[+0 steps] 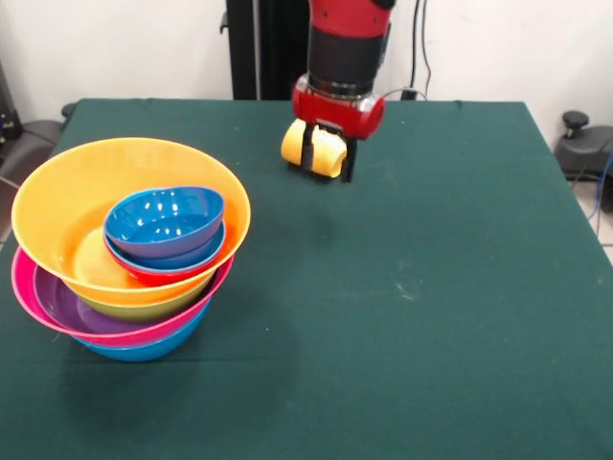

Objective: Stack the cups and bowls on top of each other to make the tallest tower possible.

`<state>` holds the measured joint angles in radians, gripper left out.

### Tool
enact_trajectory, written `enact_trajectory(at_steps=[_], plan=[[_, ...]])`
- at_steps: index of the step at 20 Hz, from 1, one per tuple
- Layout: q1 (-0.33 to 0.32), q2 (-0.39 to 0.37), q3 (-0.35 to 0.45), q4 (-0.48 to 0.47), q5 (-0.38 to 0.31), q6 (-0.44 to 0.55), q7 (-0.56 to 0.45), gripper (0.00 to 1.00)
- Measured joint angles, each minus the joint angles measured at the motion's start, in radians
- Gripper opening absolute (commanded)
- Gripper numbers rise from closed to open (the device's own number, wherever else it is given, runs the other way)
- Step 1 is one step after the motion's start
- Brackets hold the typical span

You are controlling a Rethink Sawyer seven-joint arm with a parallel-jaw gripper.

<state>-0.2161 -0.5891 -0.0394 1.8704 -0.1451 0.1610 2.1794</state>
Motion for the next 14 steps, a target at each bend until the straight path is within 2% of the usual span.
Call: enact_trajectory(at_steps=[4, 14], plan=[[0.000, -0.074, 0.000, 0.000, 0.004, 0.037, 0.000, 1.00], [0.000, -0.128, 0.000, 0.002, 0.003, 0.063, 0.000, 1.00]])
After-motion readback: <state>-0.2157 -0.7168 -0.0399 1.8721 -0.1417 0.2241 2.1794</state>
